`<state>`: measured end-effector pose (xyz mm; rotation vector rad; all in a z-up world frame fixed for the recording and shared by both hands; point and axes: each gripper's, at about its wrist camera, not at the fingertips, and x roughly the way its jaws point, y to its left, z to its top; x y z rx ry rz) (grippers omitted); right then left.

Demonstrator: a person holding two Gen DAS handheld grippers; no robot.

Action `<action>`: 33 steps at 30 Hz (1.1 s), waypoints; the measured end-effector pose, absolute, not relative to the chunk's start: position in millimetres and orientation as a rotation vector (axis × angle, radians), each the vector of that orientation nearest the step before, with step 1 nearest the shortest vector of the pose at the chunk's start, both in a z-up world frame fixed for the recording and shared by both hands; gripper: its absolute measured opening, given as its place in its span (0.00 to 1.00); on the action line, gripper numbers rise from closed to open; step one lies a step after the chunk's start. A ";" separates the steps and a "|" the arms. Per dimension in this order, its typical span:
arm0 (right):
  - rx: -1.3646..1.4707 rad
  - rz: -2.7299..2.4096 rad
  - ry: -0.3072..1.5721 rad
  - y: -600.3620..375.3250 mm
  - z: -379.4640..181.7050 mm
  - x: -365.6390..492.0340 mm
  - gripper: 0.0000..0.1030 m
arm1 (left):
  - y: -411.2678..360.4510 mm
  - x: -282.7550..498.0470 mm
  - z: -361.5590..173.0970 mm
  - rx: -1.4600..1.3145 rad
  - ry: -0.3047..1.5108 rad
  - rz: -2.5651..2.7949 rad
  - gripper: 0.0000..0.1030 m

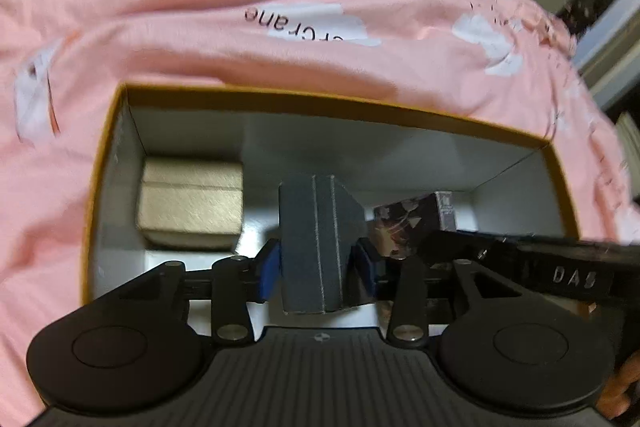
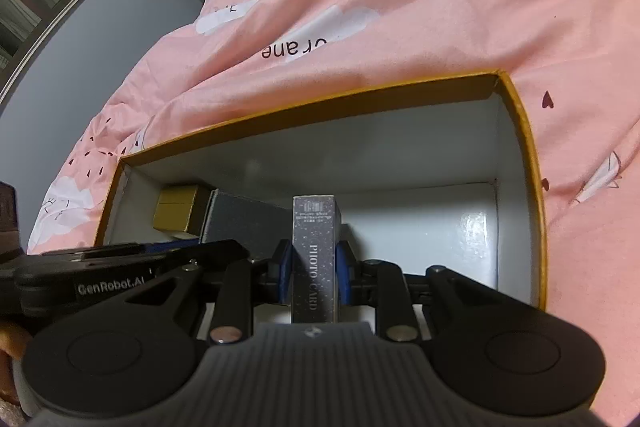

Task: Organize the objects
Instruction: 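Open the left gripper to drop the notebook in the box while the right releases the card pack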

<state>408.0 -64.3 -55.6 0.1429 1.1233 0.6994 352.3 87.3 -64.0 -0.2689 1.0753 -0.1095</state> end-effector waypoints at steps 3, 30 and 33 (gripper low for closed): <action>0.141 0.700 1.124 -63.0 -56.7 408.0 0.24 | 81.9 349.6 -59.3 -0.183 1.074 -0.103 0.54; -0.027 0.707 1.099 -41.5 -60.3 411.9 0.30 | 53.6 337.8 -75.6 0.177 1.135 -0.093 0.61; -0.145 0.698 1.062 -37.6 -57.9 409.0 0.32 | 56.8 340.7 -74.3 0.142 1.124 -0.074 0.58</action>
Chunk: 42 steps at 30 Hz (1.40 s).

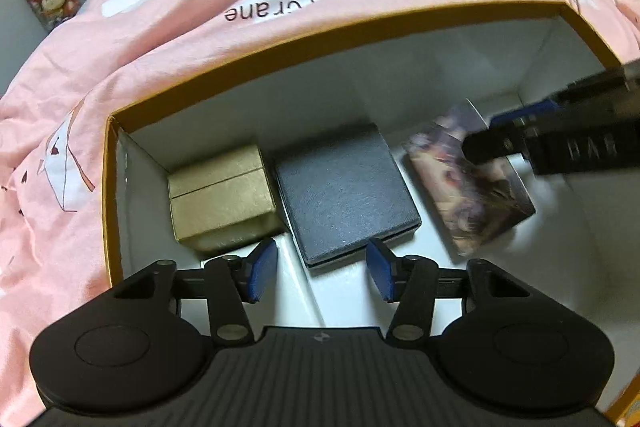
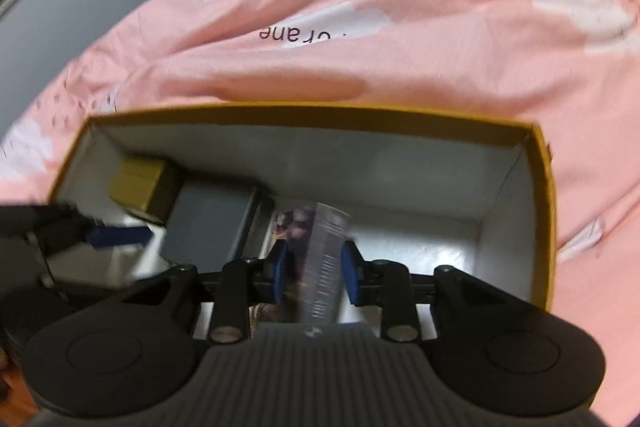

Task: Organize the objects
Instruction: 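Open the left gripper to drop the notebook in the box while the right releases the card pack, then withdraw both grippers from the orange box toward the pink pouch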

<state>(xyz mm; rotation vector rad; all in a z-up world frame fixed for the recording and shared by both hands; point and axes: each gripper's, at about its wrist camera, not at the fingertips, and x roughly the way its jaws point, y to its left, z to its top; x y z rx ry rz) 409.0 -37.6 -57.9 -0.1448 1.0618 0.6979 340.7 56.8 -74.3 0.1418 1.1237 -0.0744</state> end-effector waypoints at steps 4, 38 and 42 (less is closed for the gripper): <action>-0.255 0.748 1.037 -35.0 -55.4 402.5 0.42 | 59.5 342.3 -74.0 0.099 1.125 -0.060 0.57; -0.860 0.923 0.992 7.0 -87.5 377.6 0.39 | 72.4 303.8 -52.5 -0.020 1.065 -0.155 0.55; -0.881 0.919 0.973 6.4 -90.6 376.6 0.39 | 75.3 302.4 -51.4 -0.033 1.053 -0.165 0.54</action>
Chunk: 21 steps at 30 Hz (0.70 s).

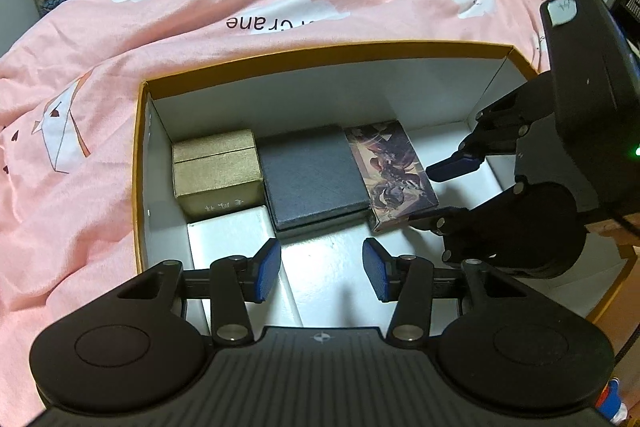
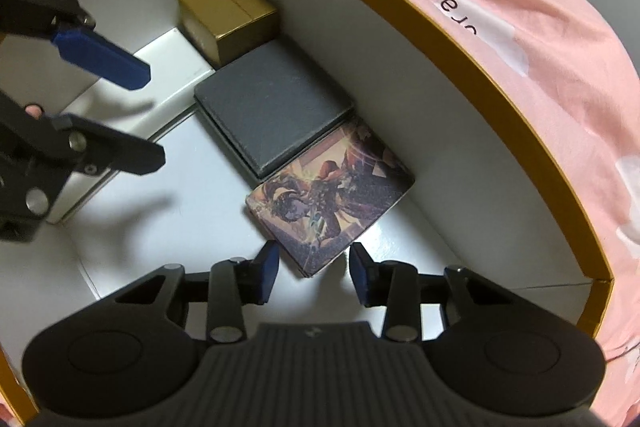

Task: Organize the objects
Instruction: 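Withdraw both grippers from the orange box toward the pink pouch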

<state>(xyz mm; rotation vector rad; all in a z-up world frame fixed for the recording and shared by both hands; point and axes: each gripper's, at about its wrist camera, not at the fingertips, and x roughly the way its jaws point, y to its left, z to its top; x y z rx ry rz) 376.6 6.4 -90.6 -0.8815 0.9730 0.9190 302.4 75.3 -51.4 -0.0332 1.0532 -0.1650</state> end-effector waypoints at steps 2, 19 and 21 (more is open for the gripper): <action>-0.877 0.914 0.974 3.9 -89.6 377.6 0.39 | 75.9 299.7 -48.4 -0.036 1.038 -0.168 0.54; -0.453 0.879 0.770 -59.7 12.6 258.0 0.52 | 69.6 183.0 31.3 -0.106 0.881 -0.210 0.58; -0.380 0.885 0.775 -68.1 12.3 239.2 0.53 | 68.6 165.5 30.2 -0.136 0.899 -0.221 0.60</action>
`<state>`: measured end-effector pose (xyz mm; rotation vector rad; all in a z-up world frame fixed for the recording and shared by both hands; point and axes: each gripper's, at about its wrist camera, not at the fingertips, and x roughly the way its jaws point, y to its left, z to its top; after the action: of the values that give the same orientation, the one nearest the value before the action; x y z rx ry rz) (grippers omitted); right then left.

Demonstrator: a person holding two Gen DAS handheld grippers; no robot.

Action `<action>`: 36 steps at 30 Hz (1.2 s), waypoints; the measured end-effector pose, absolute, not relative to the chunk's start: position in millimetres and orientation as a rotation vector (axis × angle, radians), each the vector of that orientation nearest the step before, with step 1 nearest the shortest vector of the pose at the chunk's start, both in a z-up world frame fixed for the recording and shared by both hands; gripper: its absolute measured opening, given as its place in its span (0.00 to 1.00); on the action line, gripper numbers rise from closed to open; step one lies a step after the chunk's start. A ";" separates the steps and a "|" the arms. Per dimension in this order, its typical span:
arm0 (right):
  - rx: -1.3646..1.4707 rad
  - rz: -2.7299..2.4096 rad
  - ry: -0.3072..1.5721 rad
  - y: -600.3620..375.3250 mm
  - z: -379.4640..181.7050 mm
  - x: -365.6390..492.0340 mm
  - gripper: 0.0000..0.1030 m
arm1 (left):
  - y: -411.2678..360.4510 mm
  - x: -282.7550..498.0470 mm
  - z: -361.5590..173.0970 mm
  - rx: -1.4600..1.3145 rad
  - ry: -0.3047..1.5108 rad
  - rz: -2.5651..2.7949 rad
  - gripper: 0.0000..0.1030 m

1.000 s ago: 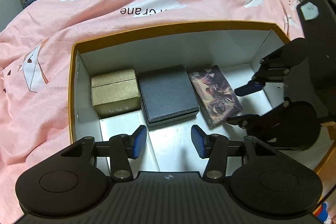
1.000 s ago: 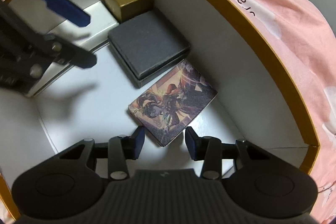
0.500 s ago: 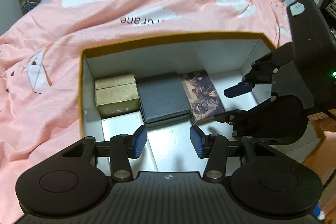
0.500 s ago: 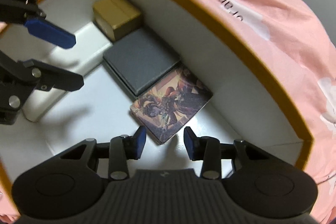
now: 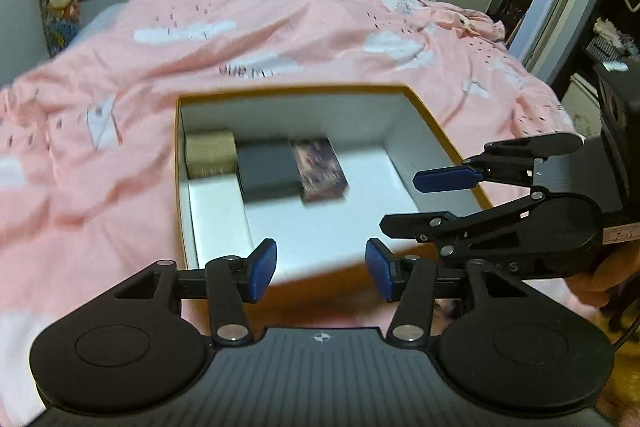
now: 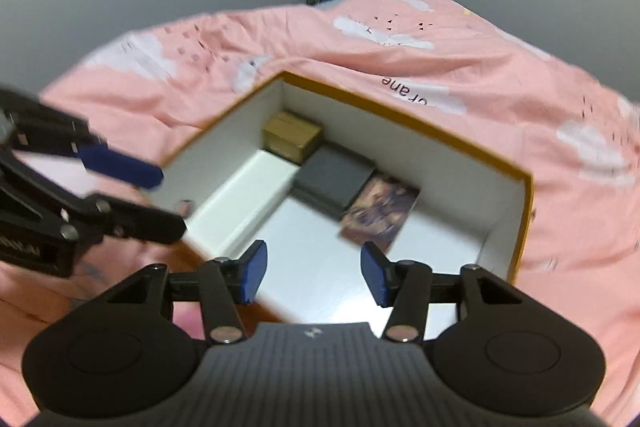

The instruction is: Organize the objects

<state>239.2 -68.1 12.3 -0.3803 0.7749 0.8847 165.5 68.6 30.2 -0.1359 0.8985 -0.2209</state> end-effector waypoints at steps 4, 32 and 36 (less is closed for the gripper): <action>-0.269 0.876 0.810 -87.8 1.7 202.2 0.53 | 71.9 136.8 8.1 -0.244 0.981 -0.198 0.61; -0.177 0.913 1.256 -98.5 -94.5 90.9 0.55 | 48.1 47.8 -64.9 -0.085 1.217 -0.136 0.49; -0.171 0.899 1.288 -94.6 -100.8 92.7 0.58 | 51.3 42.5 -59.7 -0.079 1.198 -0.145 0.48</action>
<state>92.7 -94.6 -100.8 -0.1707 1.2879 0.8992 42.5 51.3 -59.7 -0.0794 1.1977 -0.1446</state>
